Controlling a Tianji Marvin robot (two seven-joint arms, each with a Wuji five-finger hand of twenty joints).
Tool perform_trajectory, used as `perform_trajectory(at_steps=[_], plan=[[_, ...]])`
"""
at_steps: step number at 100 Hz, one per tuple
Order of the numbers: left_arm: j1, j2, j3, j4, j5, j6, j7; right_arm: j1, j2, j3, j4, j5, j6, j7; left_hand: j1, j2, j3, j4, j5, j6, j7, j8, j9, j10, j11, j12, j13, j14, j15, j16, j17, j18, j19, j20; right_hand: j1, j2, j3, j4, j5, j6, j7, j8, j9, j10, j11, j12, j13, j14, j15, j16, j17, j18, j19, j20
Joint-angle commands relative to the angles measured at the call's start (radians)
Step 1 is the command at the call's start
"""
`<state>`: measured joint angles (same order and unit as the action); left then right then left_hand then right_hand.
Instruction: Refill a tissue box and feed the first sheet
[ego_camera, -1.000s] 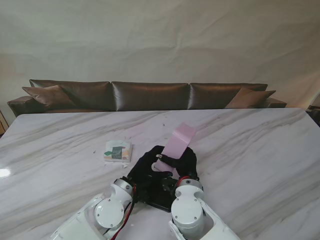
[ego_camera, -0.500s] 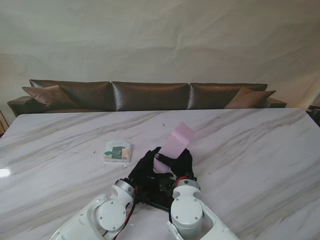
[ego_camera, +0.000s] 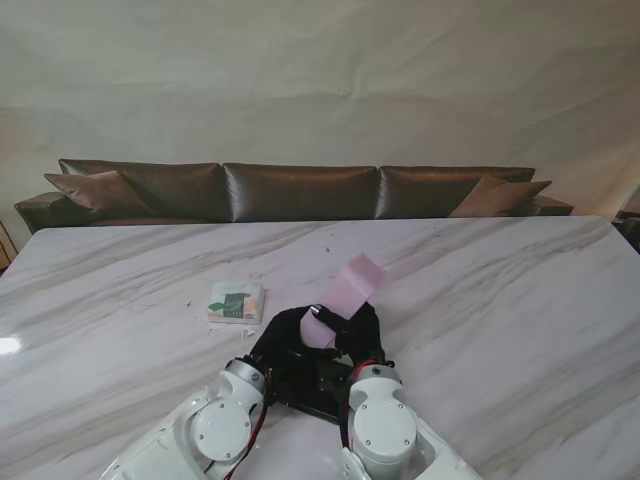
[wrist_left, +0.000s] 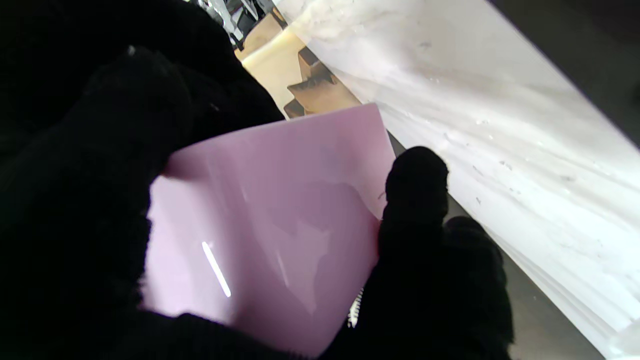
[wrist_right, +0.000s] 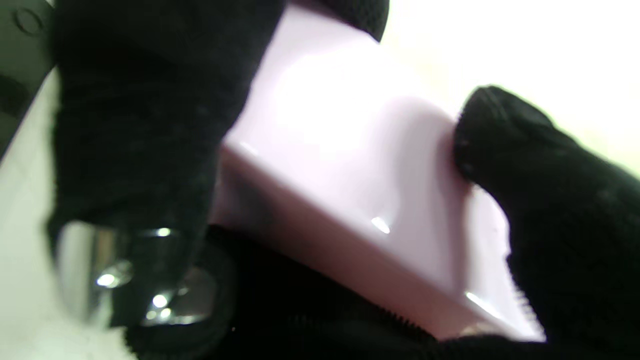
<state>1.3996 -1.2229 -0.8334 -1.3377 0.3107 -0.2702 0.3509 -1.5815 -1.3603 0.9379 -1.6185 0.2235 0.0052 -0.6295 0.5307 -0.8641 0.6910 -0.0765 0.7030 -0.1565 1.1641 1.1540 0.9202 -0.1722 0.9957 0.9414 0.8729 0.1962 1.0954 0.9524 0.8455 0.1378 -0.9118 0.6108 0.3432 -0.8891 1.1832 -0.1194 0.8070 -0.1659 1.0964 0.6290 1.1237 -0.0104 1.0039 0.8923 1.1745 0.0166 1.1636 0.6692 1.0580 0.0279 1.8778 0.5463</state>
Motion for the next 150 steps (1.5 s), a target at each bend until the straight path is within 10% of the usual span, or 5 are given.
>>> perform_trajectory(at_steps=[1,10,52,78,150], plan=[[0.002,-0.037,0.010,-0.030,0.004,-0.002,0.008,-0.014,-0.012,-0.017,-0.021,-0.003,0.000,0.049,0.076,0.180,0.213,0.074,0.161,-0.112,0.200,0.073,0.143,-0.024,0.169,0.067,0.224,-0.113,0.120,0.021,0.086,-0.214,2.807,0.022,-0.049,0.057,-0.041,0.050,-0.016,0.037,-0.065,-0.050,-0.060,0.108,-0.105,-0.066,-0.004,0.179,-0.074,-0.020,-0.055,0.025,-0.195,-0.108],[0.004,-0.043,0.003,-0.035,0.011,0.014,0.036,-0.026,0.003,-0.006,-0.031,-0.004,-0.002,0.088,0.072,0.175,0.228,0.103,0.213,-0.096,0.217,0.109,0.195,-0.016,0.187,0.056,0.282,-0.098,0.142,0.018,0.142,-0.198,2.835,0.027,-0.096,0.189,-0.132,0.156,-0.024,0.113,-0.225,-0.017,-0.124,0.132,-0.183,-0.162,-0.078,0.202,-0.185,-0.042,-0.123,0.032,-0.240,-0.094],[0.014,-0.052,-0.030,-0.076,0.013,0.085,0.082,-0.075,0.030,0.051,-0.055,-0.007,0.013,0.137,0.092,0.149,0.266,0.215,0.266,-0.047,0.236,0.123,0.272,-0.002,0.196,0.048,0.386,-0.067,0.156,0.013,0.243,-0.171,2.873,0.022,-0.156,0.267,-0.320,0.335,-0.146,0.215,-0.467,-0.142,-0.278,0.177,-0.370,-0.365,-0.263,0.239,-0.417,-0.125,-0.304,0.117,-0.377,-0.076],[0.003,-0.057,-0.027,-0.070,0.012,0.098,0.094,-0.091,0.048,0.065,-0.074,-0.005,-0.017,0.186,0.105,0.129,0.277,0.321,0.291,-0.036,0.253,0.117,0.309,0.028,0.207,0.049,0.392,-0.060,0.211,-0.017,0.247,-0.179,2.909,0.047,-0.241,0.274,-0.296,0.307,-0.253,0.257,-0.606,-0.270,-0.360,0.213,-0.520,-0.525,-0.362,0.228,-0.647,-0.255,-0.398,0.198,-0.516,-0.089],[0.009,-0.074,-0.048,-0.064,0.022,0.146,0.168,-0.158,0.101,0.132,-0.133,-0.045,-0.070,0.315,0.109,0.125,0.279,0.354,0.298,-0.034,0.258,0.116,0.321,0.008,0.206,0.049,0.393,-0.054,0.245,-0.036,0.249,-0.189,2.930,0.056,-0.410,0.389,-0.292,0.252,-0.597,0.385,-0.609,-0.488,-0.777,0.274,-0.607,-0.651,-0.724,0.172,-0.872,-0.442,-0.690,0.227,-0.867,-0.142]])
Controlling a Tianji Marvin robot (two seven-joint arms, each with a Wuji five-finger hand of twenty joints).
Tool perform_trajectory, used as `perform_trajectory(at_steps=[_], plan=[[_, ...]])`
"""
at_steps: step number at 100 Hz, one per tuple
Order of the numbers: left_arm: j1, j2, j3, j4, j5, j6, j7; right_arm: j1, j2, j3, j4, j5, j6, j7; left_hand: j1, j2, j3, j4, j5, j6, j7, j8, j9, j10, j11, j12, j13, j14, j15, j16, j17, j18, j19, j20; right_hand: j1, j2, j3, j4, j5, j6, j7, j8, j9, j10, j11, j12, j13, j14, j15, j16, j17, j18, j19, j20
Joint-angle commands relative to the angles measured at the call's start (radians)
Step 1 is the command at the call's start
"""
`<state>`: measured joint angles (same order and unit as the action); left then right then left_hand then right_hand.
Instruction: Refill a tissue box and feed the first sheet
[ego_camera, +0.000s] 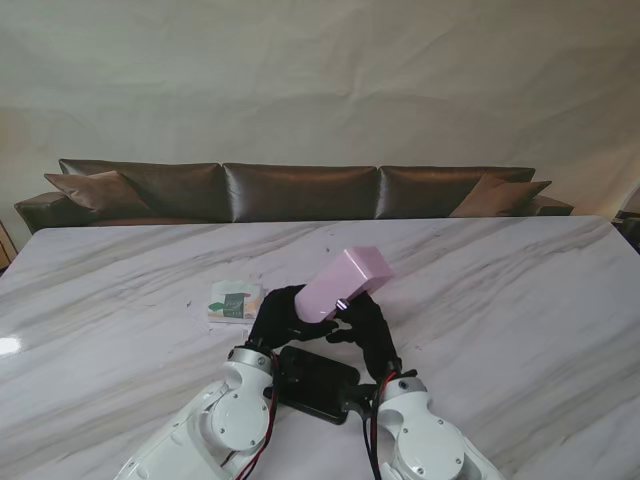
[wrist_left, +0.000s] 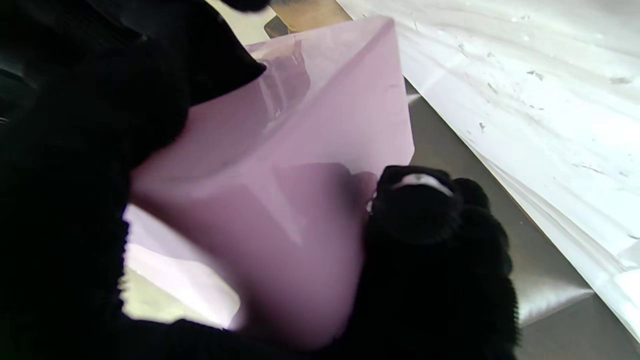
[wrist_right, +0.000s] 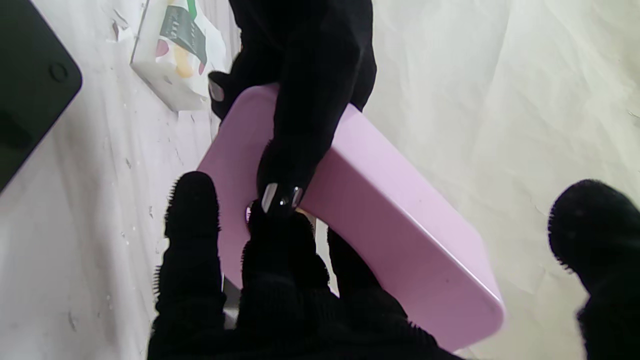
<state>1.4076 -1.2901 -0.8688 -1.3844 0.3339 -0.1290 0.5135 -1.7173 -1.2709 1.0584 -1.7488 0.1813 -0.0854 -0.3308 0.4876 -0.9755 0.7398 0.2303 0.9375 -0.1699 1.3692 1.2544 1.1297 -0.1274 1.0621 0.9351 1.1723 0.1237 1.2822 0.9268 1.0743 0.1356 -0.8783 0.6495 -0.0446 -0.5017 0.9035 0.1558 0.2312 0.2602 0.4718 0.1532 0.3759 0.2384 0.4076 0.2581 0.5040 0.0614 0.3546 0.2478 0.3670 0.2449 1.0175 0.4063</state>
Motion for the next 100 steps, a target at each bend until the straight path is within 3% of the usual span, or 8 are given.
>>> perform_trajectory(at_steps=[1,10,11,32,55,81,100], plan=[[0.001,-0.007,-0.013,-0.018,-0.001,0.006,0.006,-0.024,0.012,0.013,-0.004,-0.003,0.022,0.018,0.153,0.237,0.231,0.047,0.063,-0.021,0.052,0.016,0.111,-0.042,0.139,0.055,0.093,0.018,0.059,-0.011,0.020,-0.187,2.896,0.017,-0.022,0.002,-0.012,-0.023,-0.021,-0.041,0.016,-0.012,-0.030,0.026,-0.010,-0.017,-0.054,0.128,-0.063,-0.020,0.001,0.010,-0.007,-0.002],[0.003,-0.007,-0.018,-0.022,0.001,0.016,0.012,-0.039,0.017,0.028,-0.016,-0.011,0.037,0.027,0.153,0.235,0.230,0.050,0.064,-0.020,0.052,0.016,0.114,-0.046,0.138,0.055,0.094,0.018,0.062,-0.012,0.021,-0.188,2.899,0.018,-0.014,-0.001,-0.014,-0.023,-0.020,-0.036,0.020,-0.016,-0.034,0.028,-0.007,-0.017,-0.052,0.128,-0.061,-0.020,0.002,0.009,-0.009,0.000],[0.003,-0.007,-0.019,-0.022,0.001,0.017,0.012,-0.041,0.017,0.029,-0.017,-0.012,0.038,0.028,0.153,0.235,0.231,0.050,0.064,-0.020,0.052,0.016,0.114,-0.030,0.139,0.056,0.094,0.019,0.062,-0.012,0.021,-0.189,2.899,0.018,-0.014,-0.001,-0.014,-0.023,-0.019,-0.035,0.021,-0.016,-0.034,0.029,-0.007,-0.017,-0.052,0.128,-0.061,-0.020,0.002,0.009,-0.009,0.000],[0.003,-0.012,-0.022,-0.019,0.002,0.036,0.032,-0.075,0.026,0.061,-0.043,-0.050,0.060,0.034,0.153,0.234,0.231,0.056,0.065,-0.018,0.053,0.016,0.117,-0.045,0.138,0.056,0.094,0.020,0.068,-0.015,0.021,-0.190,2.903,0.019,0.010,-0.012,-0.015,-0.016,-0.007,-0.032,0.033,-0.022,-0.032,0.029,0.000,-0.016,-0.047,0.127,-0.059,-0.020,0.004,0.007,-0.013,0.004],[-0.021,0.006,-0.027,-0.018,0.062,0.066,0.007,-0.117,0.034,0.105,-0.073,-0.118,0.111,0.033,0.150,0.234,0.227,0.057,0.063,-0.023,0.052,0.016,0.114,-0.044,0.138,0.057,0.093,0.018,0.070,-0.017,0.022,-0.194,2.904,0.018,0.022,-0.015,-0.021,-0.012,0.015,-0.033,0.045,-0.025,-0.022,0.028,0.002,-0.018,-0.041,0.128,-0.056,-0.019,0.005,0.003,-0.016,0.007],[-0.135,0.029,0.015,0.049,0.148,0.069,-0.069,-0.164,0.038,0.147,-0.112,-0.250,0.167,-0.008,0.141,0.240,0.221,0.051,0.056,-0.041,0.049,0.023,0.108,-0.051,0.138,0.062,0.093,0.007,0.070,-0.018,0.023,-0.204,2.904,0.012,0.032,-0.014,-0.025,-0.010,0.039,-0.047,0.059,-0.024,0.007,0.012,0.006,-0.018,-0.025,0.121,-0.051,-0.018,0.009,0.002,-0.016,0.010],[-0.250,0.016,0.085,0.175,0.171,0.037,-0.068,-0.198,0.037,0.176,-0.134,-0.360,0.189,-0.063,0.134,0.239,0.220,0.043,0.053,-0.055,0.046,0.033,0.103,-0.059,0.138,0.065,0.093,-0.001,0.069,-0.017,0.023,-0.213,2.904,0.007,0.034,-0.024,-0.017,-0.004,0.075,-0.090,0.080,-0.017,0.078,-0.040,-0.006,-0.024,0.000,0.104,-0.049,-0.017,0.013,-0.001,-0.013,0.013]])
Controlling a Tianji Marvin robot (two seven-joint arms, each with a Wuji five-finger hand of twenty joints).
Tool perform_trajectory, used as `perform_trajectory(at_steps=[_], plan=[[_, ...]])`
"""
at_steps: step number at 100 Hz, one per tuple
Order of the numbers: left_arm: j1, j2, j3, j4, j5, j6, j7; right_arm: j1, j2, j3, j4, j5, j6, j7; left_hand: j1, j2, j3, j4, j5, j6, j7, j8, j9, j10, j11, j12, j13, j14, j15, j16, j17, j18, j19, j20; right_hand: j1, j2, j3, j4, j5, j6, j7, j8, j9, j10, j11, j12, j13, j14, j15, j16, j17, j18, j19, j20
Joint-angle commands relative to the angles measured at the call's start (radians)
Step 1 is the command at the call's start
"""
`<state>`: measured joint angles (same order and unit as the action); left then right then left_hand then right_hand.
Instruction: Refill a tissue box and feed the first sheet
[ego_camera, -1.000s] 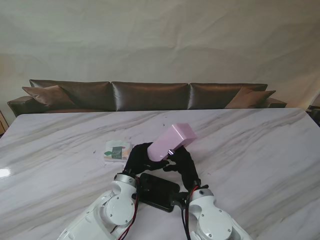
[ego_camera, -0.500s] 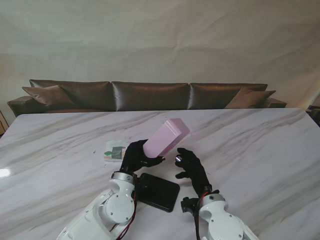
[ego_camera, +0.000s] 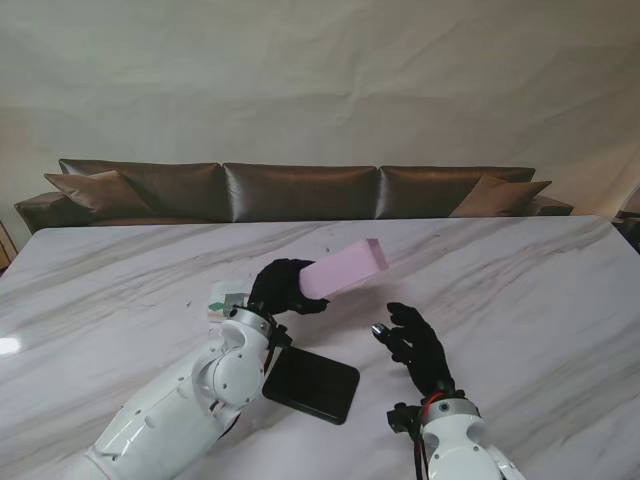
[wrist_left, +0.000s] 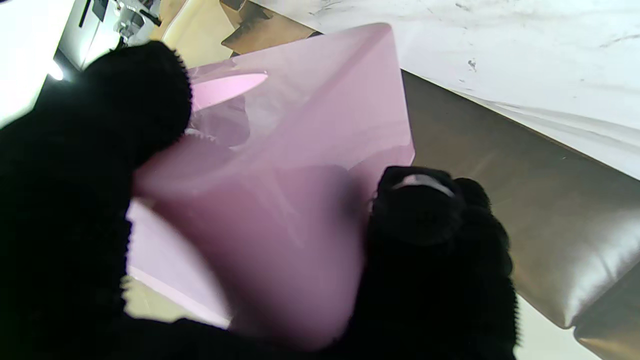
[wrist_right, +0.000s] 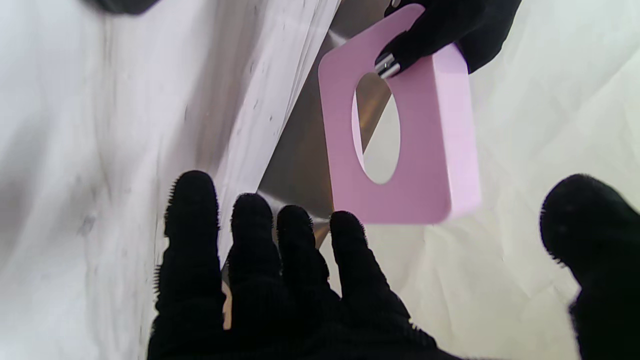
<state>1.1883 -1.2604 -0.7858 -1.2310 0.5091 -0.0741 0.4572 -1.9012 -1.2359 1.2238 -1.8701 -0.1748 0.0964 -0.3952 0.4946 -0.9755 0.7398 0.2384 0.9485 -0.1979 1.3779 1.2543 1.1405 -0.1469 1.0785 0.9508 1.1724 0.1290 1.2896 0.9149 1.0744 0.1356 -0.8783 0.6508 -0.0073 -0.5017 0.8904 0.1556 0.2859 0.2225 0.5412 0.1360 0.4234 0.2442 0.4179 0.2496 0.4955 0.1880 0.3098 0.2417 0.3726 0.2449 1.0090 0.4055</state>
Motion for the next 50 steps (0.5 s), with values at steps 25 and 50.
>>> perform_trajectory(at_steps=[25,50], plan=[[-0.172,-0.047,0.132,0.220,0.040,-0.075,0.021,-0.027,-0.001,0.033,-0.007,-0.046,0.034,-0.024,0.110,0.238,0.228,0.020,0.038,-0.054,0.034,0.048,0.087,-0.057,0.124,0.059,0.092,-0.022,0.063,0.002,0.025,-0.232,2.912,-0.009,-0.001,-0.030,0.006,-0.002,0.047,-0.067,0.027,0.012,0.071,-0.061,-0.015,-0.013,0.027,-0.028,0.001,-0.008,0.012,-0.004,0.002,0.017],[-0.211,-0.064,0.186,0.304,0.038,-0.112,0.018,-0.022,-0.001,0.032,0.003,-0.043,0.046,-0.022,0.096,0.242,0.222,-0.007,0.025,-0.077,0.028,0.058,0.079,-0.066,0.122,0.064,0.091,-0.025,0.054,0.005,0.024,-0.234,2.906,-0.026,0.007,-0.030,0.005,-0.003,0.055,-0.068,0.025,0.019,0.077,-0.062,-0.015,-0.009,0.030,-0.029,0.001,-0.007,0.012,-0.007,0.003,0.017]])
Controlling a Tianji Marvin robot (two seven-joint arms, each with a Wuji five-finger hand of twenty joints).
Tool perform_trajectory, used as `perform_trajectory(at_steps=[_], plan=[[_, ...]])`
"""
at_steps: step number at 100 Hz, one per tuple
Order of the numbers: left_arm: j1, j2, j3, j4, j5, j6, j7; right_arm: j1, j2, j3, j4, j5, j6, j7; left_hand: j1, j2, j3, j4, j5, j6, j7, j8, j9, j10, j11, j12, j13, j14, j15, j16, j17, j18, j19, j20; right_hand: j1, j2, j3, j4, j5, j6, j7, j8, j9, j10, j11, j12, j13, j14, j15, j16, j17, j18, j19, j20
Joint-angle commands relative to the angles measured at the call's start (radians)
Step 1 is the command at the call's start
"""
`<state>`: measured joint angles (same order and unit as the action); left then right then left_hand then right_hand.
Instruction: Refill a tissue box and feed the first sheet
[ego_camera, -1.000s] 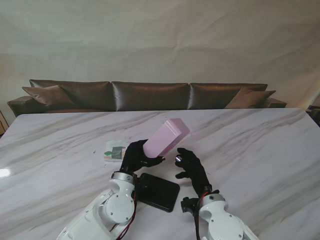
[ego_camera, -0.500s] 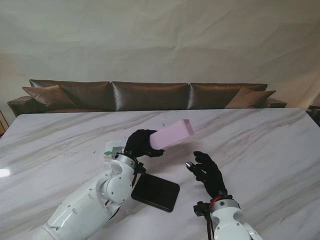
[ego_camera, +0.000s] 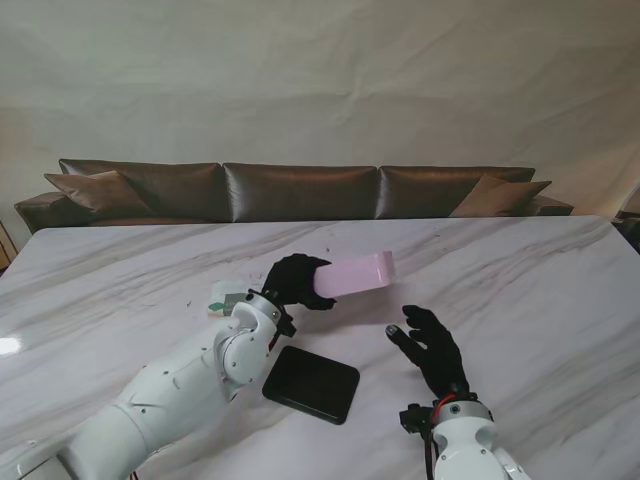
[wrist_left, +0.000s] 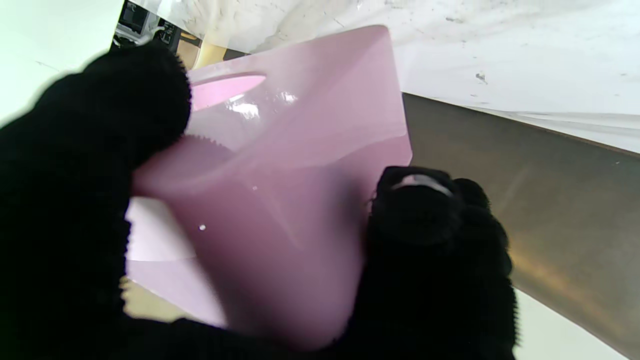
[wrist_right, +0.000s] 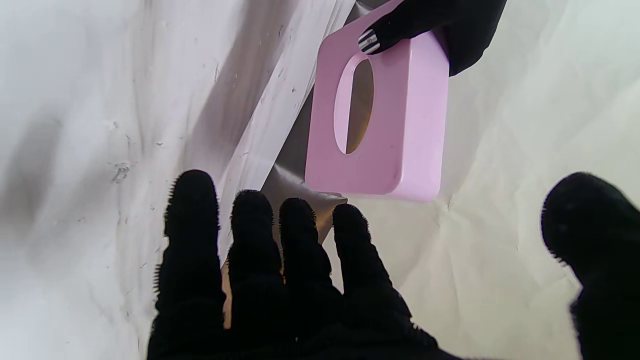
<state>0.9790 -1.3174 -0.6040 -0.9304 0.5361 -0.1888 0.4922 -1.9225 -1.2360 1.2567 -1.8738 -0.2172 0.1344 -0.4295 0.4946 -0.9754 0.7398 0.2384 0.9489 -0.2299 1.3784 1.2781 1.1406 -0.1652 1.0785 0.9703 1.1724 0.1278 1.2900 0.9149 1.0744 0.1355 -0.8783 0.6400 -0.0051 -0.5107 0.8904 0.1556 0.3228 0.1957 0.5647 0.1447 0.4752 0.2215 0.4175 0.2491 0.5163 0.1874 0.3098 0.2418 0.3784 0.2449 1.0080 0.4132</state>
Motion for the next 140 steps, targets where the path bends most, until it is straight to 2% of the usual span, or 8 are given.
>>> perform_trajectory(at_steps=[1,19,22,41,45,89,122,140], plan=[[-0.003,-0.007,0.005,0.005,0.010,0.002,-0.018,0.000,-0.001,-0.001,0.007,-0.001,0.008,0.013,0.094,0.242,0.225,-0.029,0.025,-0.048,0.025,0.038,0.079,-0.048,0.120,0.046,0.092,-0.024,0.051,0.009,0.024,-0.236,2.909,-0.022,0.005,-0.021,0.005,-0.003,0.018,-0.041,0.001,0.010,0.026,-0.039,-0.014,-0.009,0.009,-0.027,0.001,-0.007,0.007,-0.007,0.004,0.009],[-0.009,0.003,0.018,0.012,0.006,-0.012,-0.066,0.011,-0.003,-0.009,0.015,0.016,0.008,0.016,0.080,0.235,0.220,-0.117,0.020,-0.067,0.010,0.039,0.071,-0.047,0.113,0.045,0.090,-0.024,0.036,0.018,0.023,-0.233,2.911,-0.038,0.004,-0.019,0.004,-0.003,0.020,-0.042,-0.002,0.015,0.026,-0.042,-0.013,-0.007,0.008,-0.030,0.001,-0.007,0.005,-0.008,0.004,0.008],[-0.011,0.005,0.022,0.014,0.009,-0.014,-0.072,0.013,-0.003,-0.010,0.016,0.017,0.008,0.017,0.078,0.233,0.227,-0.154,0.019,-0.073,0.007,0.039,0.069,-0.049,0.110,0.044,0.090,-0.026,0.028,0.026,0.023,-0.235,2.910,-0.041,0.004,-0.019,0.003,-0.003,0.020,-0.042,-0.003,0.016,0.026,-0.041,-0.013,-0.006,0.008,-0.032,0.001,-0.007,0.005,-0.009,0.004,0.008],[-0.032,0.007,0.049,0.045,0.027,-0.018,-0.083,0.017,-0.004,-0.016,0.017,0.020,0.014,0.015,0.069,0.226,0.218,-0.184,0.013,-0.084,0.002,0.038,0.061,-0.053,0.106,0.043,0.083,-0.028,0.018,0.030,0.022,-0.237,2.898,-0.047,0.005,-0.019,0.003,-0.003,0.022,-0.041,-0.005,0.021,0.028,-0.043,-0.011,-0.004,0.008,-0.031,0.001,-0.006,0.006,-0.010,0.005,0.008],[-0.037,0.007,0.057,0.054,0.034,-0.016,-0.080,0.016,-0.004,-0.016,0.015,0.020,0.016,0.015,0.063,0.223,0.225,-0.233,0.011,-0.088,-0.001,0.037,0.061,-0.054,0.105,0.043,0.083,-0.029,0.012,0.040,0.021,-0.240,2.895,-0.053,0.006,-0.019,0.003,-0.003,0.023,-0.041,-0.005,0.022,0.028,-0.041,-0.011,-0.004,0.011,-0.032,0.002,-0.006,0.006,-0.010,0.005,0.008],[-0.096,-0.047,0.136,0.209,0.040,-0.028,0.000,0.007,-0.004,-0.019,0.003,0.020,0.031,0.017,-0.029,0.185,0.189,-0.321,-0.072,-0.112,-0.119,-0.029,-0.023,-0.047,0.008,-0.020,-0.002,-0.029,-0.089,0.035,-0.027,-0.273,2.817,-0.079,0.006,-0.018,0.002,-0.003,0.025,-0.040,-0.009,0.029,0.029,-0.041,-0.010,-0.003,0.012,-0.036,0.001,-0.006,0.005,-0.011,0.006,0.007],[-0.096,-0.048,0.162,0.213,0.063,0.000,0.012,0.000,-0.006,-0.022,-0.008,0.028,0.035,0.012,-0.129,0.134,0.172,-0.359,-0.278,-0.112,-0.286,-0.210,-0.222,-0.057,-0.165,-0.163,-0.239,-0.077,-0.295,0.006,-0.312,-0.249,2.647,-0.004,0.007,-0.017,0.002,-0.003,0.027,-0.037,-0.010,0.033,0.032,-0.040,-0.008,-0.001,0.014,-0.036,0.002,-0.006,0.007,-0.011,0.007,0.006],[-0.076,-0.018,0.144,0.143,0.072,0.046,-0.046,0.002,-0.006,-0.023,-0.009,0.034,0.034,0.013,-0.149,0.153,0.133,-0.360,-0.345,-0.088,-0.383,-0.341,-0.306,-0.057,-0.267,-0.260,-0.405,-0.072,-0.458,-0.032,-0.572,-0.124,2.450,0.094,0.008,-0.018,0.001,-0.003,0.028,-0.038,-0.011,0.035,0.032,-0.041,-0.007,-0.001,0.014,-0.034,0.002,-0.006,0.007,-0.013,0.008,0.006]])
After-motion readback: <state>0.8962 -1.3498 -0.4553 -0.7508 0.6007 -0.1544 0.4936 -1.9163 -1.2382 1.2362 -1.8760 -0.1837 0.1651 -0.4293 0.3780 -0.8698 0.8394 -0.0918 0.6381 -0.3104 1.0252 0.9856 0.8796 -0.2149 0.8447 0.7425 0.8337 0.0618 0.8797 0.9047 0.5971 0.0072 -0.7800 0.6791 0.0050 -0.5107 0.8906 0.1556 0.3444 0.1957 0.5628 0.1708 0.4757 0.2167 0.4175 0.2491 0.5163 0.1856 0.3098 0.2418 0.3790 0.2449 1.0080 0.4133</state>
